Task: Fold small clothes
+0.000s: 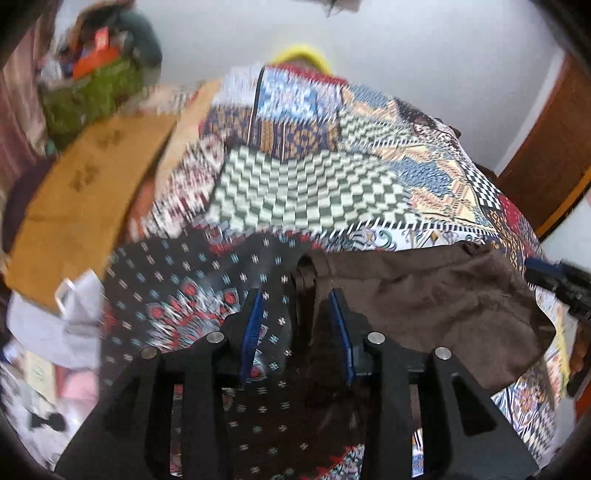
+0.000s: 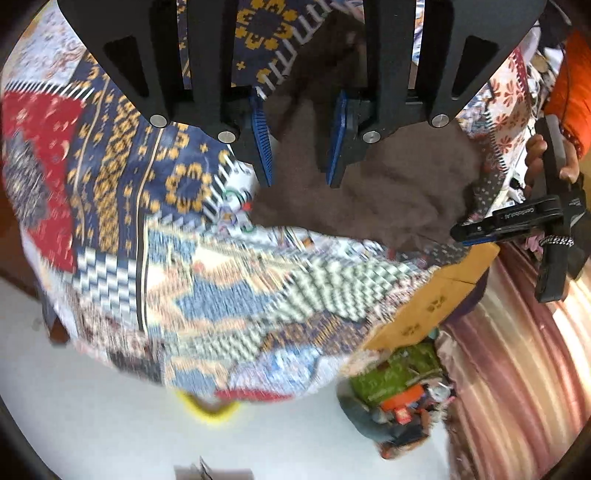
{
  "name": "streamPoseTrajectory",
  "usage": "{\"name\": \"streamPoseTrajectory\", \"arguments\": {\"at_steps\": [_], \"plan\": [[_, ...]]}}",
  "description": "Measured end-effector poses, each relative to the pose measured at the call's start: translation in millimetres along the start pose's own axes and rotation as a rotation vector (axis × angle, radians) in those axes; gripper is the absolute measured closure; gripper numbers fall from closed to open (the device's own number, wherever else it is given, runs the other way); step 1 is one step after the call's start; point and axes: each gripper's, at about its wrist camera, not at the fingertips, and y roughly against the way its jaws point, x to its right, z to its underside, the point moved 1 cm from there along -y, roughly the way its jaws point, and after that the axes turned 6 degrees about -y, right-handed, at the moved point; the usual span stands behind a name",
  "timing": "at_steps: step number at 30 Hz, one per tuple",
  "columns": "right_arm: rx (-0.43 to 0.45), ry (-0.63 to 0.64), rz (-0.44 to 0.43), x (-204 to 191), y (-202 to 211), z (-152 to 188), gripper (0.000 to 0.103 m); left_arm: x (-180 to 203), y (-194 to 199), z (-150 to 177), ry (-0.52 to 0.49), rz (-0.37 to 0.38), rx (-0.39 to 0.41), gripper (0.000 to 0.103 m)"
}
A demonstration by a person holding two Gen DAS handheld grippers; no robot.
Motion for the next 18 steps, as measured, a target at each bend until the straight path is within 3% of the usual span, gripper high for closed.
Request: {"name": "streamPoseTrajectory", "arguments": {"at_steps": [4, 9, 13, 18], "plan": [[0.017, 0.067, -0.064, -30.1, 5.3, -2.1, 0.076, 29.5, 20.2, 1.0, -0.089, 0.026, 0.047, 0.067], [-0.074, 0.128, -0.091, -54.1, -32.0, 13.0, 0.076, 52.1, -3.2, 9.5, -0.108, 0.075, -0.004, 0.067], [-0.134, 0.129, -0.054, -44.8, -55.5, 25.8, 0.076, 45.1, -36.3, 16.7, -0.089, 0.042, -0.071, 0.067], [-0.101, 0.091, -0.011, -22.6, -39.1, 27.1, 0.071, 21.3, -42.5, 23.2, -0.024, -0.002, -0.086, 0.067]]}}
